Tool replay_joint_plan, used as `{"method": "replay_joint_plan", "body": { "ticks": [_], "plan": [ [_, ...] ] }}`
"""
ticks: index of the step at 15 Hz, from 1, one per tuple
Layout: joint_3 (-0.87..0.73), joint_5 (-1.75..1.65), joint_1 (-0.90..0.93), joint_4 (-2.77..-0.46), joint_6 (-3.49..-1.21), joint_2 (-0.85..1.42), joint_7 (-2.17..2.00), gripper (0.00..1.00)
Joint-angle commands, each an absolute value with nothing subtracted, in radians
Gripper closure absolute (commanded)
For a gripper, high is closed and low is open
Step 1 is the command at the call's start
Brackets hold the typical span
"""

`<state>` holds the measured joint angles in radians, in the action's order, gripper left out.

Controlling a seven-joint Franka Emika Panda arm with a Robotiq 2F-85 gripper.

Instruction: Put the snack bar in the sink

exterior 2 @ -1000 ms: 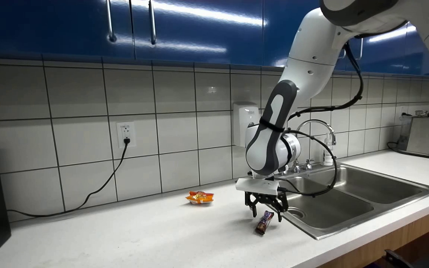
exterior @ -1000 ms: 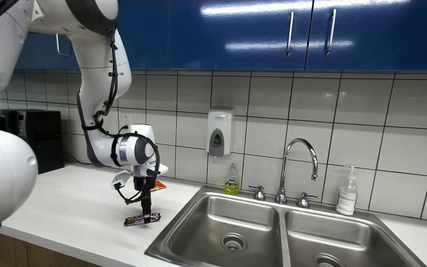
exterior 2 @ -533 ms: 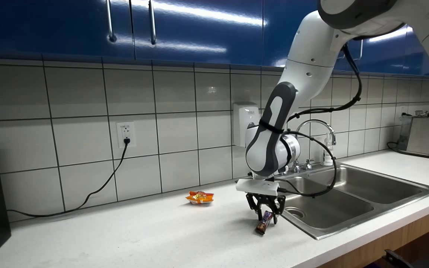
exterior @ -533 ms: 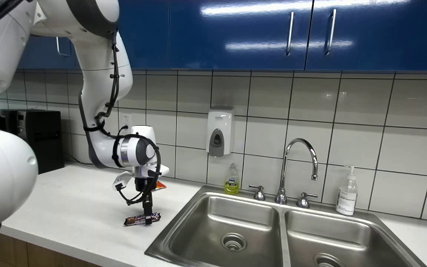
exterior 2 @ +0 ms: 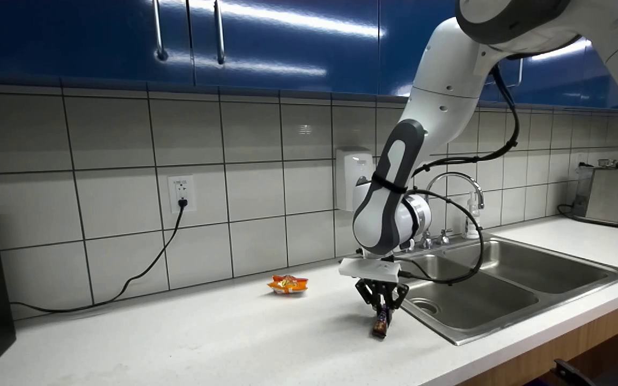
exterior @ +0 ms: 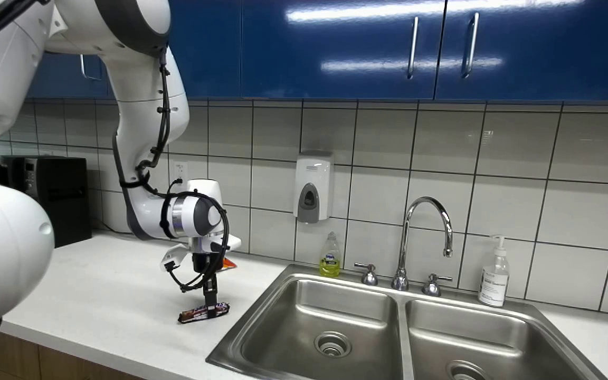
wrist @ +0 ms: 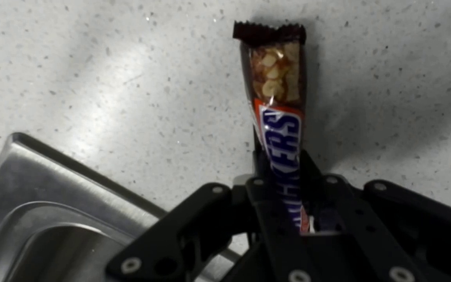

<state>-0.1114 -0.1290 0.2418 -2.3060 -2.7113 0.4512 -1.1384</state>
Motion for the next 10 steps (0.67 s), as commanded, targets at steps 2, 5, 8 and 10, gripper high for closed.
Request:
{"method": "replay_joint_plan", "body": {
  "ticks": [2, 5, 8, 10],
  "plan": [
    [-0.113, -0.111, 0.248, -2.299, -2.706, 0.449, -1.13, 0.95],
    [-0.118, -0.125, 0.256, -2.308, -2.682, 0.412, -1.125, 0.95],
    [-0.118, -0.137, 0.263, -2.32, -2.65, 0.355, -1.115, 0.95],
    [-0.116, -0.149, 0.265, -2.32, -2.622, 0.324, -1.111, 0.95]
  ]
}}
